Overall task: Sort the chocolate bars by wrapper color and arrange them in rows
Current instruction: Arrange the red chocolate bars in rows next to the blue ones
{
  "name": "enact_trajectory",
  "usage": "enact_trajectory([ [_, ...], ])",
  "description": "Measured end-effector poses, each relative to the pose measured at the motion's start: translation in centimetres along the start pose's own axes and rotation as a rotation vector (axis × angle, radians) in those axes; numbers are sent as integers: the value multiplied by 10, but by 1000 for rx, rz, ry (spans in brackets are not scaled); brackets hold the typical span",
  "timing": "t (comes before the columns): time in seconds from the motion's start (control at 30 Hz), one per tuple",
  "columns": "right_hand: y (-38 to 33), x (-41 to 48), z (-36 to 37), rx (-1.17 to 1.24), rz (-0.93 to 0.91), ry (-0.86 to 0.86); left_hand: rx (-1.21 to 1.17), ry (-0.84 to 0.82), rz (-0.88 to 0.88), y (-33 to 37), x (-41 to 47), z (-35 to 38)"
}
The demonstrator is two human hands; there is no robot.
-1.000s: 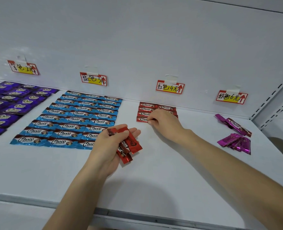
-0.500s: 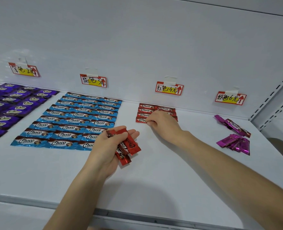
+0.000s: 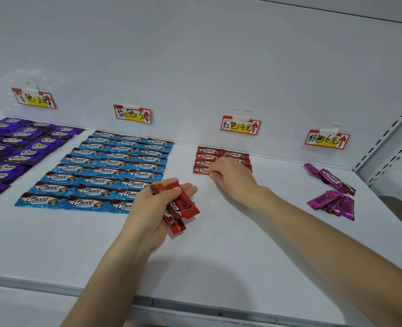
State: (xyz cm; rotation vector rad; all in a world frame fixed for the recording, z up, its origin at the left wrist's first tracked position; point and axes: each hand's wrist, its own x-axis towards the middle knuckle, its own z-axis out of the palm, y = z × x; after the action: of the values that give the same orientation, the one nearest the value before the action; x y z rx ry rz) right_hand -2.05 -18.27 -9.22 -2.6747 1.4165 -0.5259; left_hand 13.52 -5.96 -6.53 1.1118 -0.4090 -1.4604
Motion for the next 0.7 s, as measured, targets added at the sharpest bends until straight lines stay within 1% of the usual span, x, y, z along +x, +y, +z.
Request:
enact_trajectory([
  [0.27,0,5,-5,22,-1,5,-3,5,1,0,-1,0],
  [0.5,-2,20,-3,14,-10,-129,0,6,1,0,1,-1],
  [0.7,-2,20,-3,30,-10,-115,-3,9,10,0,0,-1],
])
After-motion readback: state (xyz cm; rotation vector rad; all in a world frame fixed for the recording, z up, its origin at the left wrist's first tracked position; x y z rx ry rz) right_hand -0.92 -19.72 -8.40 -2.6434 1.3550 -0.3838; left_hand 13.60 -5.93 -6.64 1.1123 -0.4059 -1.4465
